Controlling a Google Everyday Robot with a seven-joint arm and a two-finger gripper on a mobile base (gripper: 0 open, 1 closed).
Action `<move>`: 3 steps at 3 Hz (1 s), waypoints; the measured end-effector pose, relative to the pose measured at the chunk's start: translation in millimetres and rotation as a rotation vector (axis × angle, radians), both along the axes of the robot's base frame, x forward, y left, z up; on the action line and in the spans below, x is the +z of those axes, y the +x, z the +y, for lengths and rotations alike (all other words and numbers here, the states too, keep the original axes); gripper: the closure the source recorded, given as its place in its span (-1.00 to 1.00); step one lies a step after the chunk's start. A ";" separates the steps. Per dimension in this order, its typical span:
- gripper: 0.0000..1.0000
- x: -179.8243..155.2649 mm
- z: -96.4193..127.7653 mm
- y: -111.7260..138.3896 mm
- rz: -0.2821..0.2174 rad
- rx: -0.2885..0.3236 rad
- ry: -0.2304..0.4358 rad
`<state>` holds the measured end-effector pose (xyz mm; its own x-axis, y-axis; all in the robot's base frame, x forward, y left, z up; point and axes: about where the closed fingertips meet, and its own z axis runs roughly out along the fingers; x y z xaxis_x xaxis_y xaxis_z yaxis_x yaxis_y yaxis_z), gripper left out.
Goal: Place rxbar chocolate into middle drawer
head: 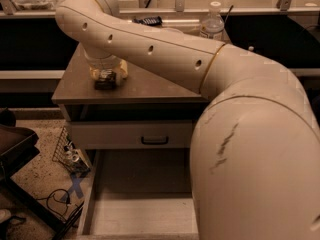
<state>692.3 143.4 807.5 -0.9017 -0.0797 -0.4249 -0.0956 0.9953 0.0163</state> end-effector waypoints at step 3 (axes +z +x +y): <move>1.00 14.2 0.0 0.0 0.000 0.000 0.000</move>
Offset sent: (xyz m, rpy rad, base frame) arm 0.0000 0.0000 0.0073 0.0000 0.0000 -0.0001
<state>692.3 143.4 821.7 -0.9018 -0.0797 -0.4248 -0.0956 0.9953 0.0162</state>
